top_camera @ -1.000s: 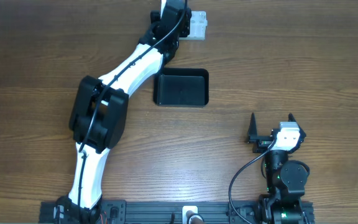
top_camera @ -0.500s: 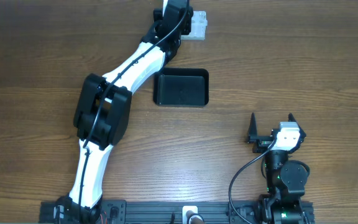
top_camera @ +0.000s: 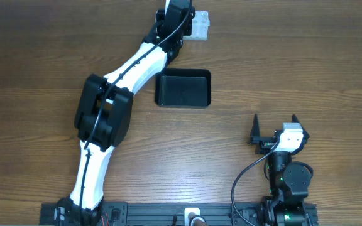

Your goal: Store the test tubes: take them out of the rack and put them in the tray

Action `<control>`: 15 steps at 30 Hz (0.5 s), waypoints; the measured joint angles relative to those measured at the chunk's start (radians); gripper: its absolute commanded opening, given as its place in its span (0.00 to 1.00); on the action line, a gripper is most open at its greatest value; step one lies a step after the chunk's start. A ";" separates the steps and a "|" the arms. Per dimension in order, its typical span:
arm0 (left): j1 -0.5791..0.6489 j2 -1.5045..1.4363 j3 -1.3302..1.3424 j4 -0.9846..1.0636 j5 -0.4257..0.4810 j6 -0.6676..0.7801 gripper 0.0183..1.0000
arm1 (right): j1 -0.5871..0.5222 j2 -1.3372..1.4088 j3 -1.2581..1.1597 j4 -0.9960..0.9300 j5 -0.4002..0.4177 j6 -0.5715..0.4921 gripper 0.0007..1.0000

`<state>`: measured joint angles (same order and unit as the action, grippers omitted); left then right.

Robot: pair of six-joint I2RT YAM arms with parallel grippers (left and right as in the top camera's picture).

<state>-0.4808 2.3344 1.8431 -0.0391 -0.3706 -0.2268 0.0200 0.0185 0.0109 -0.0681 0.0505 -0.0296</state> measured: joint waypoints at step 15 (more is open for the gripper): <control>0.000 0.018 0.001 0.015 0.030 0.003 0.25 | 0.000 0.000 0.000 0.000 0.000 -0.001 0.99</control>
<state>-0.4808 2.3524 1.8442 -0.0242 -0.3405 -0.2237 0.0200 0.0185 0.0109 -0.0681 0.0502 -0.0307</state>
